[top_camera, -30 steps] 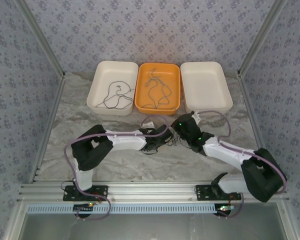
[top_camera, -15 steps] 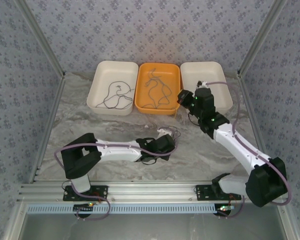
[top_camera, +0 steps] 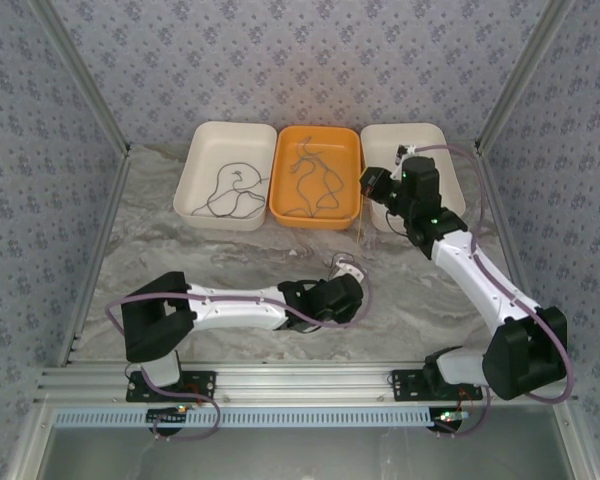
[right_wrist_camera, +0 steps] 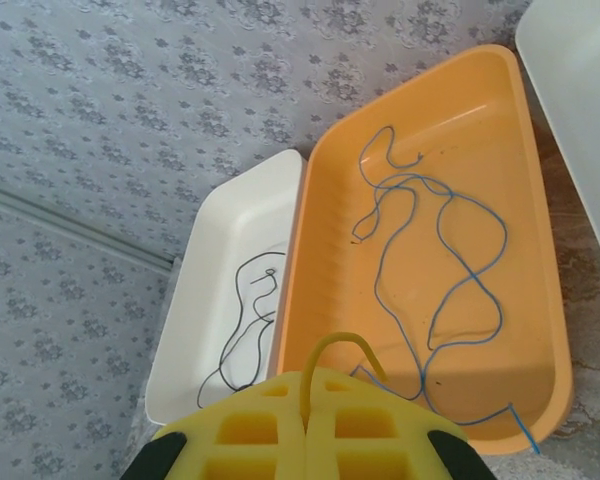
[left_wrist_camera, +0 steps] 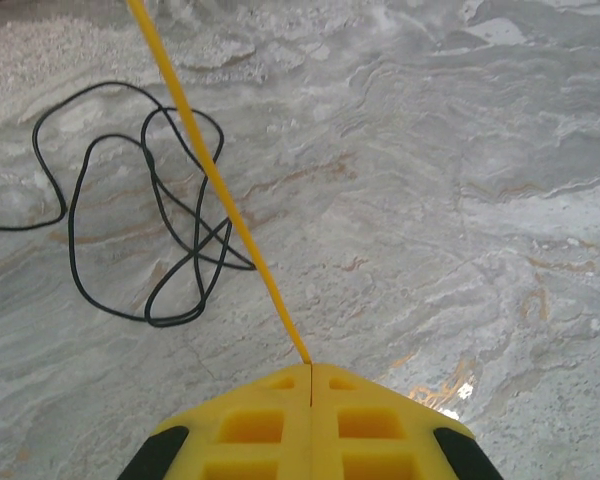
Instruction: Untangle the cables
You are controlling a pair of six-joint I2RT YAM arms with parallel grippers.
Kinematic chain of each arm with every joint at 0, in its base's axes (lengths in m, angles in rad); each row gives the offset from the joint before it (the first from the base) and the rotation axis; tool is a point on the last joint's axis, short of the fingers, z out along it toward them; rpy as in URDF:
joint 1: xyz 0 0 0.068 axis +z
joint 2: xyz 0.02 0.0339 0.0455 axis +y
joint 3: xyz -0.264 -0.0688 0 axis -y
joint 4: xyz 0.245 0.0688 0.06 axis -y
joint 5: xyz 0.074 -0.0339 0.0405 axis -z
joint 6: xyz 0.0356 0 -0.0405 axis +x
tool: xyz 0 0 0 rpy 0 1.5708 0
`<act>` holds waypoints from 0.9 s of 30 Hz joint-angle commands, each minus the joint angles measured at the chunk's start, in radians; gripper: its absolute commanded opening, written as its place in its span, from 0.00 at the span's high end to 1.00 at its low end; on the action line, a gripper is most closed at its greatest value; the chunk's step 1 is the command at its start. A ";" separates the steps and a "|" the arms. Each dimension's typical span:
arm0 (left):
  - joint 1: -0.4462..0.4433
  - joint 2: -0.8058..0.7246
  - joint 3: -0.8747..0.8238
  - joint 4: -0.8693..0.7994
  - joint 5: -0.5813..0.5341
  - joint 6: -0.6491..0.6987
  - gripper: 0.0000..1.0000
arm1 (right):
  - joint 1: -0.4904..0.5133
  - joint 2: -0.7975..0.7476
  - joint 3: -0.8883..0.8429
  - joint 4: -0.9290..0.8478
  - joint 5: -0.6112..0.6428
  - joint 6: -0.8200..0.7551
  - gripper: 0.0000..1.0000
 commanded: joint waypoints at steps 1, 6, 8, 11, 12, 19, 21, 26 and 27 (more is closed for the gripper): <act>-0.022 -0.035 0.036 -0.068 0.028 0.032 1.00 | -0.011 -0.027 0.082 0.025 -0.008 -0.062 1.00; -0.021 -0.070 0.104 -0.094 0.016 0.023 0.90 | -0.021 -0.076 0.157 -0.072 0.015 -0.163 1.00; -0.021 -0.099 0.127 -0.099 -0.003 0.011 0.69 | -0.029 -0.092 0.192 -0.117 0.016 -0.203 1.00; -0.021 -0.157 0.140 -0.102 -0.027 0.000 0.54 | -0.053 -0.115 0.236 -0.172 0.016 -0.248 1.00; -0.021 -0.178 0.139 -0.106 -0.039 -0.007 0.50 | -0.064 -0.120 0.250 -0.186 0.019 -0.263 1.00; 0.010 -0.426 0.012 -0.132 -0.119 -0.097 0.34 | -0.229 -0.074 0.379 -0.258 -0.029 -0.297 1.00; 0.027 -0.512 -0.047 -0.154 -0.143 -0.137 0.32 | -0.267 -0.039 0.416 -0.266 -0.035 -0.304 1.00; 0.073 -0.750 -0.180 -0.252 -0.213 -0.243 0.29 | -0.325 0.069 0.485 -0.279 -0.007 -0.327 1.00; 0.077 -0.802 -0.205 -0.277 -0.236 -0.264 0.27 | -0.332 0.098 0.495 -0.282 0.008 -0.332 1.00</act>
